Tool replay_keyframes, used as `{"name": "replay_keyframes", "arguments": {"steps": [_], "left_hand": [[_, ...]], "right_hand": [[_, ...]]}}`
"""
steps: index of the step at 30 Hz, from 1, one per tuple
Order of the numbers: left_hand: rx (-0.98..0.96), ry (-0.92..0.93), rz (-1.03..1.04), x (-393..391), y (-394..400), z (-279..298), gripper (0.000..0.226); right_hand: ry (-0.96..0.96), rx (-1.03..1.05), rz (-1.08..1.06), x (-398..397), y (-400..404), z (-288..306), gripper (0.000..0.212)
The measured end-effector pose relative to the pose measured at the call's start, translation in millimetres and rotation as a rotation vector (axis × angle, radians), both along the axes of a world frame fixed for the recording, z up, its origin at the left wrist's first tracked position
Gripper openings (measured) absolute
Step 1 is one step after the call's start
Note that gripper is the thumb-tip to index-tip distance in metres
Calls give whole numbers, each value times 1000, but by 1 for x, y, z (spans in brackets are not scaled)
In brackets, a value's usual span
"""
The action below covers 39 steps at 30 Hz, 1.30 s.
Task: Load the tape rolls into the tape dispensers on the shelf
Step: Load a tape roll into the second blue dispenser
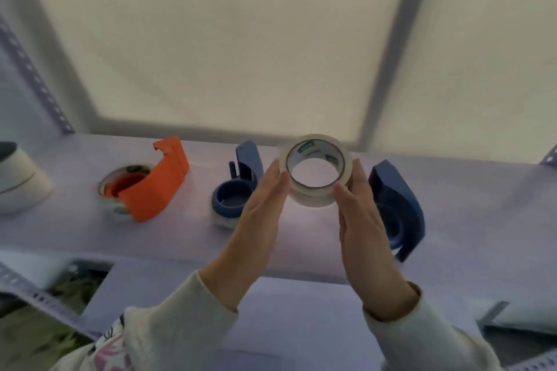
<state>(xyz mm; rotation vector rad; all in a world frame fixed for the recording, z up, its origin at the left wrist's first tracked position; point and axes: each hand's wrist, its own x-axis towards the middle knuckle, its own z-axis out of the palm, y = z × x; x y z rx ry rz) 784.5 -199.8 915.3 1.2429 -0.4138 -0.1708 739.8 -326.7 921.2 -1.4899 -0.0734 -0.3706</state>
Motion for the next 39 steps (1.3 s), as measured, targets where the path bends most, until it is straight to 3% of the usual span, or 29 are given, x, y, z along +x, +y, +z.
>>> {"name": "replay_keyframes", "arguments": {"steps": [4,7,8,12,13,16,19,21,23,26,29,30,35,39], "left_hand": [[52,129,-56,5,20,-15,83],[120,124,-102,2,17,-16,40],[133,158,-88,1,16,-18,40],[203,193,-65,-5,13,-23,83],[202,197,-31,-7,13,-26,82],[166,163,196,-20,8,-33,26],[260,-85,331,-40,0,-25,39],[197,-171,244,-46,-11,-15,44],[156,-64,47,-47,-27,-8,44],[242,16,-169,-52,-52,-4,63],[316,24,-233,-56,-73,-5,19],[306,43,-252,-55,-79,-7,14],[254,100,-267,-40,-93,-21,58],[237,189,-224,-31,-94,-24,75]], "right_hand": [[197,98,-60,2,27,-21,70],[299,54,-106,2,25,-31,69],[324,47,-109,3,23,-33,71],[384,-4,-119,2,19,-40,77],[355,-17,-153,-1,20,-41,69],[262,-10,-315,-25,28,-45,20],[250,-37,-577,-50,26,-48,10],[278,-40,-671,-55,15,-50,13],[309,-23,-714,-57,2,-52,25],[299,-26,-740,-59,-11,-51,33],[286,-18,-713,-60,-19,-51,37],[274,1,-703,-59,-22,-50,40],[235,105,-624,-56,-32,-45,38],[227,87,-548,-53,-42,-41,33]]}}
